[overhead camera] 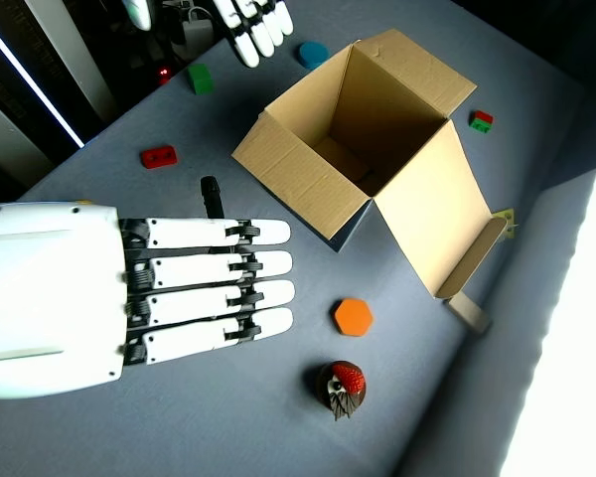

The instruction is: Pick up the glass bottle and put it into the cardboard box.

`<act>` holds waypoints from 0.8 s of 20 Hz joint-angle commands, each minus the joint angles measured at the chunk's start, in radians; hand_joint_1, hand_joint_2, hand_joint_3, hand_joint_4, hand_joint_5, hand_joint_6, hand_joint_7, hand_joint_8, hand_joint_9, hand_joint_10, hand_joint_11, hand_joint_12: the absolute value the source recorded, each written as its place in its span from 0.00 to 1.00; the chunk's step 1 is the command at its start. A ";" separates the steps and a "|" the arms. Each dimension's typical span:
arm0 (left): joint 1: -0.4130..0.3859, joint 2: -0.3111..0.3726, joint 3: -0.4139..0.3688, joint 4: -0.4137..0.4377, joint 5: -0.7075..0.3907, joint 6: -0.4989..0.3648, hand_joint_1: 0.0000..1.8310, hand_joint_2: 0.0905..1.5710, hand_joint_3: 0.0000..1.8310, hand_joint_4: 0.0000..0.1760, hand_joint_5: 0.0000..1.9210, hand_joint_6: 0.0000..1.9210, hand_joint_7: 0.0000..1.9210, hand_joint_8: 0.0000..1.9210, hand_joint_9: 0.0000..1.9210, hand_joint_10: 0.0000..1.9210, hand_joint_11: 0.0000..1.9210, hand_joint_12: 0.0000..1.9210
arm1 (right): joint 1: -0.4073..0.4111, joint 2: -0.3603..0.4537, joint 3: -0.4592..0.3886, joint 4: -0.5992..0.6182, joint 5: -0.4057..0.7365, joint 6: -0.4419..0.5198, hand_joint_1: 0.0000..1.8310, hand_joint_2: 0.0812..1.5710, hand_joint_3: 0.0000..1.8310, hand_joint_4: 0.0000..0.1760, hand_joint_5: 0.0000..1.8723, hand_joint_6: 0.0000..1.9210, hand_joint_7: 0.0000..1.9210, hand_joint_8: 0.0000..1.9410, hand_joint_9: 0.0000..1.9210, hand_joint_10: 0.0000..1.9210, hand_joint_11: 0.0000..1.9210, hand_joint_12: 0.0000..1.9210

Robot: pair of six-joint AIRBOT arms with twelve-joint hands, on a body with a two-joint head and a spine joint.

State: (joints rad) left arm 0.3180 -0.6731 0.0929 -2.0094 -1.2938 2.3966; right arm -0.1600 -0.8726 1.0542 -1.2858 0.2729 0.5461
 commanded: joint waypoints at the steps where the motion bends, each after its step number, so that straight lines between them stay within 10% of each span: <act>1: 0.012 -0.007 0.005 0.101 0.022 -0.028 0.00 0.80 0.01 0.00 0.00 0.00 0.00 0.00 0.00 0.00 0.00 0.00 | 0.008 -0.004 0.006 0.027 0.004 0.006 0.66 0.59 0.00 0.00 0.02 0.00 0.03 0.00 0.00 0.00 0.00 0.00; 16: 0.315 -0.197 0.100 0.387 0.050 -0.357 0.00 0.79 0.01 0.00 0.00 0.00 0.00 0.00 0.00 0.00 0.00 0.00 | -0.042 -0.156 0.071 -0.018 -0.122 0.023 0.64 0.59 0.00 0.00 0.01 0.00 0.02 0.00 0.00 0.00 0.00 0.00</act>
State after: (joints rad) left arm 0.6403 -0.8688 0.1928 -1.6989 -1.2098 2.0438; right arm -0.2115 -1.0355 1.1229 -1.3209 0.1249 0.5617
